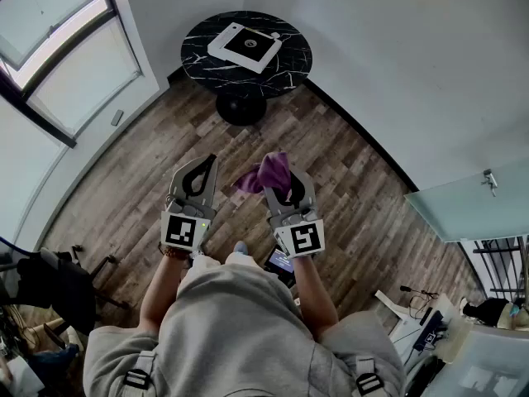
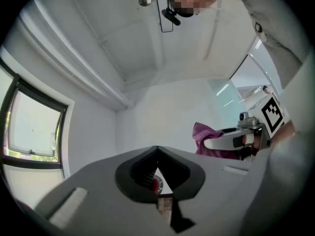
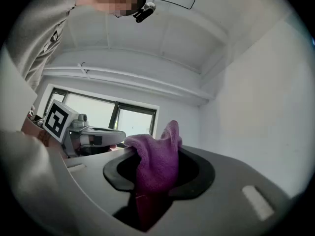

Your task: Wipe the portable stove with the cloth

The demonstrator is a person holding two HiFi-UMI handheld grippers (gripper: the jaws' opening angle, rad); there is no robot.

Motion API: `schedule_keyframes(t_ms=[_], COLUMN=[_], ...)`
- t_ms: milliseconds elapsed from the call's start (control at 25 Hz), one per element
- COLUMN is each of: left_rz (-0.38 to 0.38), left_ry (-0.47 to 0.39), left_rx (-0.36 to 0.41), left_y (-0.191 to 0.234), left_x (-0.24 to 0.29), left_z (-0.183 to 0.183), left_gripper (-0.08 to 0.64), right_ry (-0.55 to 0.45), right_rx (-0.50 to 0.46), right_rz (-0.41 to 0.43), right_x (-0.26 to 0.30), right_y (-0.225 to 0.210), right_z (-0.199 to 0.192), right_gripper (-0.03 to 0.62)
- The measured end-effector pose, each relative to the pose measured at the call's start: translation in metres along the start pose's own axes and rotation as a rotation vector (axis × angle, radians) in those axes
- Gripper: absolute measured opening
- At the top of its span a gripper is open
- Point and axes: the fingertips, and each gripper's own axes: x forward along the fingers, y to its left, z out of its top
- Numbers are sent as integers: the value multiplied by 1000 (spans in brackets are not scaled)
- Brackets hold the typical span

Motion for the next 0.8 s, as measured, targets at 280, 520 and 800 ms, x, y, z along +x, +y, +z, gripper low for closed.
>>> schedule_keyframes(t_ms=[280,520,800], left_rz=[26,19,-17], left_ry=[26,63,56], left_rx=[-16,-18,-38], left_y=[0,17,84], left_x=[24,53,133], left_z=[-16,-40,-75], left_gripper=[-5,-6,-6], right_ry=[28,60,122], right_rx=[-2,18,0], right_rz=[44,63,29], right_x=[12,44,135], right_y=[-20,-43,-82], right_z=[-16,-42,-76], right_gripper=[181,184,184])
